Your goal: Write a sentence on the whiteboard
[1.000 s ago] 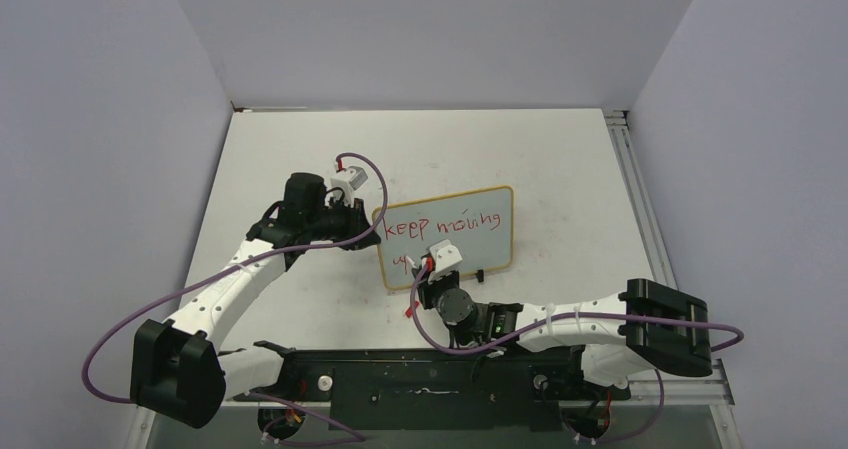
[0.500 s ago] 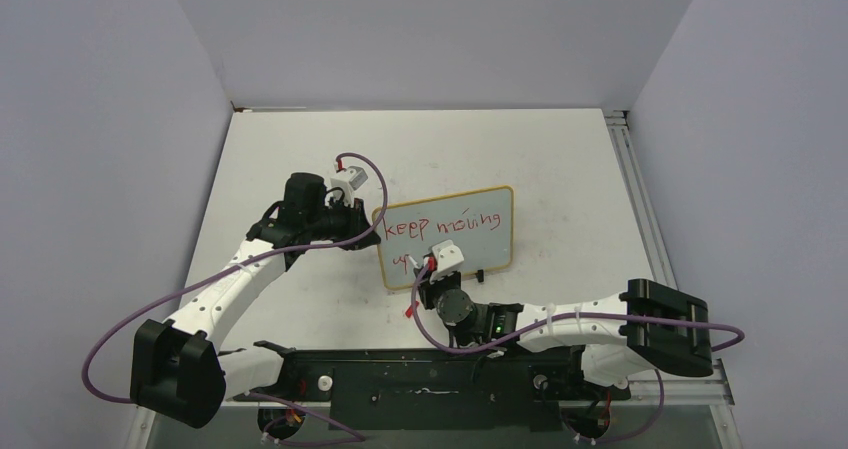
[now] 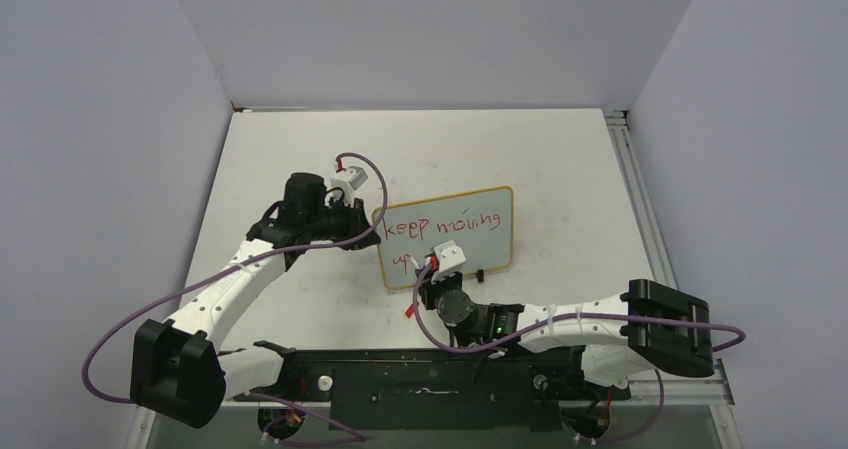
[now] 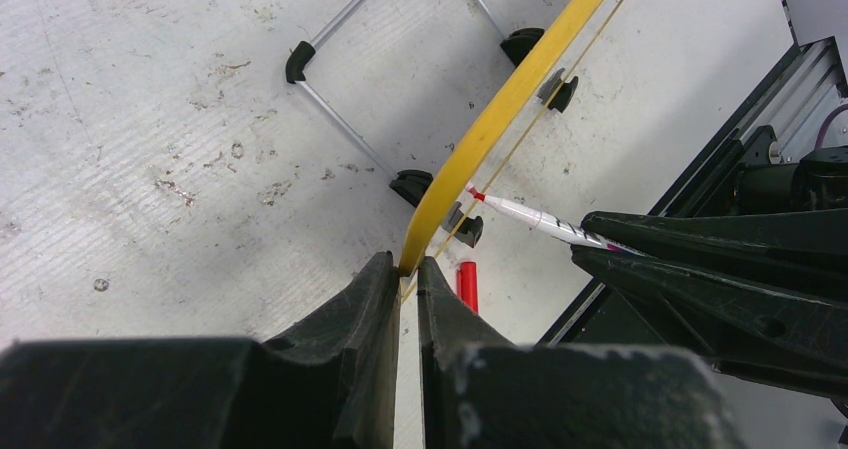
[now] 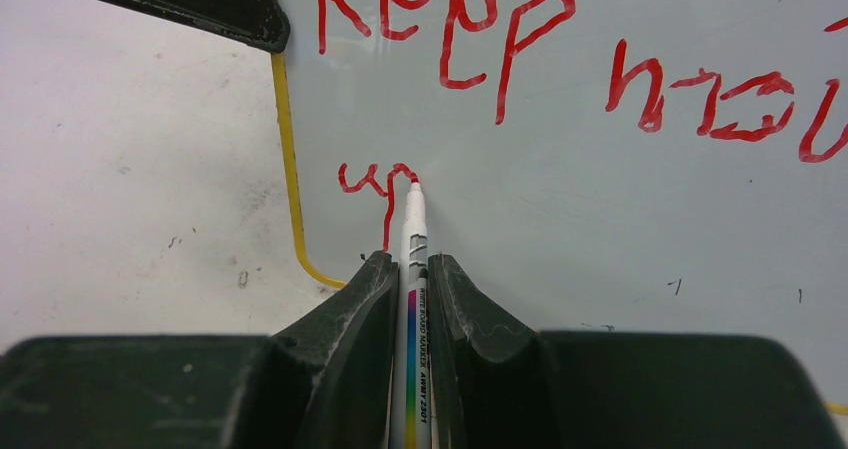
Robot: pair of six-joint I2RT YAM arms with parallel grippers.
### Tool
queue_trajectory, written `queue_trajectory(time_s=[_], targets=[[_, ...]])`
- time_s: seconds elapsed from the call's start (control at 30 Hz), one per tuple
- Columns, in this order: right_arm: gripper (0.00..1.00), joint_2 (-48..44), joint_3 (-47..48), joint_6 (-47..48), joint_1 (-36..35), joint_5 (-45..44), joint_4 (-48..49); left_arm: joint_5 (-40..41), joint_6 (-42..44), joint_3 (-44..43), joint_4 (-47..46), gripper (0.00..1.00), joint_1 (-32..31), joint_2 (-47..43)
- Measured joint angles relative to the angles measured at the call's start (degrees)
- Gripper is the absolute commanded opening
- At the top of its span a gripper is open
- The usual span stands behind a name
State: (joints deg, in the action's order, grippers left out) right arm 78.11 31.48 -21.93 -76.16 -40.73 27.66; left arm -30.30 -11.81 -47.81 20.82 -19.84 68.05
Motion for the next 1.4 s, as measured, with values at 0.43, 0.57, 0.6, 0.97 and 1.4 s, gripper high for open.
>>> queue_trajectory(time_s=[0.43, 0.57, 0.6, 0.97, 1.4], targets=[[0.05, 0.11, 0.0, 0.07, -0.76, 0.07, 0.09, -0.04, 0.0, 0.0, 0.0, 0.0, 0.0, 0.0], [0.05, 0.59, 0.0, 0.26, -0.81, 0.5, 0.2, -0.04, 0.0, 0.0, 0.0, 0.0, 0.0, 0.0], [0.05, 0.79, 0.0, 0.31, -0.81, 0.59, 0.42, -0.04, 0.0, 0.0, 0.0, 0.0, 0.0, 0.0], [0.05, 1.29, 0.0, 1.68, -1.81, 1.07, 1.49, 0.02, 0.0, 0.0, 0.02, 0.0, 0.0, 0.0], [0.05, -4.74, 0.0, 2.93, -3.45, 0.42, 0.0, 0.04, 0.0, 0.0, 0.02, 0.0, 0.0, 0.0]])
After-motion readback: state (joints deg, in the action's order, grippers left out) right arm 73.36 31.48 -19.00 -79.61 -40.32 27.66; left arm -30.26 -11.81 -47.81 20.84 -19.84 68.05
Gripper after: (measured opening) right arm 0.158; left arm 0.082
